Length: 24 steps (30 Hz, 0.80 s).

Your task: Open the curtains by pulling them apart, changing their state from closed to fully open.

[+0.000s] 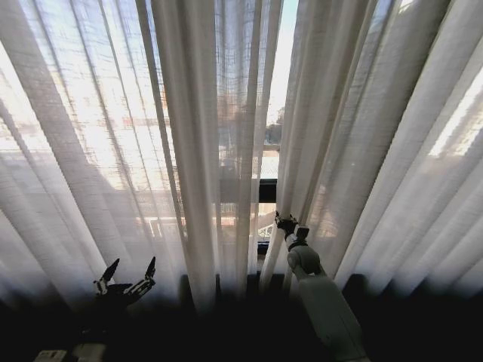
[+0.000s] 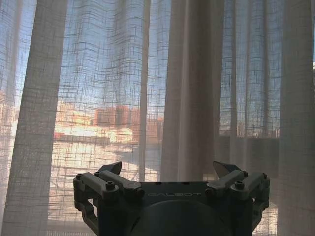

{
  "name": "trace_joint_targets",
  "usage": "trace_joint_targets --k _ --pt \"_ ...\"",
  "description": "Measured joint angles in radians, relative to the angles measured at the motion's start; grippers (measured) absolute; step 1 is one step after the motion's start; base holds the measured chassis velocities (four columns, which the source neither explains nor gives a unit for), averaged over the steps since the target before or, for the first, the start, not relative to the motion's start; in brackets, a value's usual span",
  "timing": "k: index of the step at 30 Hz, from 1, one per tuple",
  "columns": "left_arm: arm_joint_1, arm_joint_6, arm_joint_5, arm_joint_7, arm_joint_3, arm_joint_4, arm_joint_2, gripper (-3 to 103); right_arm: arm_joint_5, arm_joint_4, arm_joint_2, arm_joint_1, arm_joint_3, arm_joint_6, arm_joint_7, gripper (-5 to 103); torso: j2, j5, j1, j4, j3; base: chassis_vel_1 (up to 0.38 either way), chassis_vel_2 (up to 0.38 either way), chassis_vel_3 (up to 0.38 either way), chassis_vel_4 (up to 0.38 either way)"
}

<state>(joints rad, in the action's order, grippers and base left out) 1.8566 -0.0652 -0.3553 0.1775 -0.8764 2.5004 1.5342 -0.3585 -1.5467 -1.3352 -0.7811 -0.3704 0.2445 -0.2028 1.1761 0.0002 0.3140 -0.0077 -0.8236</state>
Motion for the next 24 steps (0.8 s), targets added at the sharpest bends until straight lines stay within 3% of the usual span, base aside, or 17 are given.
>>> trace_joint_targets --k 1,4,7,9,11,24 --pt "0.000 0.001 0.000 0.000 -0.001 0.000 0.000 100 -0.006 -0.002 -0.001 0.000 0.002 0.000 0.000 30 0.000 0.0000 0.000 0.0001 0.000 0.000 0.000 0.000 0.000" --pt "0.001 0.002 -0.002 0.000 -0.002 0.000 0.000 100 -0.010 -0.003 -0.002 0.000 0.002 0.001 0.000 25 0.000 0.0000 0.000 0.0001 0.000 0.000 0.000 0.000 0.000" --pt "0.000 0.003 -0.008 0.000 -0.002 0.000 -0.006 100 -0.012 -0.003 -0.002 0.004 0.002 0.002 0.000 9 0.000 0.0000 0.000 0.0001 0.000 0.000 0.000 0.000 0.000" --pt "0.000 0.003 -0.009 0.000 -0.002 0.000 -0.007 100 -0.012 -0.003 -0.001 0.005 0.002 0.003 0.000 9 0.000 0.0000 0.000 0.0000 0.000 0.000 0.000 0.000 0.000" --pt "-0.002 0.003 -0.009 0.000 -0.002 0.000 -0.009 100 -0.013 -0.006 0.000 0.006 0.002 0.007 -0.001 2 0.000 0.0000 0.000 0.0000 0.000 0.000 0.000 0.000 0.000" --pt "-0.003 0.009 -0.009 0.000 -0.003 0.000 -0.003 100 -0.059 -0.036 0.011 -0.004 0.001 0.043 0.003 0 0.000 0.0000 0.000 0.0001 0.000 0.000 0.000 0.000 0.000"
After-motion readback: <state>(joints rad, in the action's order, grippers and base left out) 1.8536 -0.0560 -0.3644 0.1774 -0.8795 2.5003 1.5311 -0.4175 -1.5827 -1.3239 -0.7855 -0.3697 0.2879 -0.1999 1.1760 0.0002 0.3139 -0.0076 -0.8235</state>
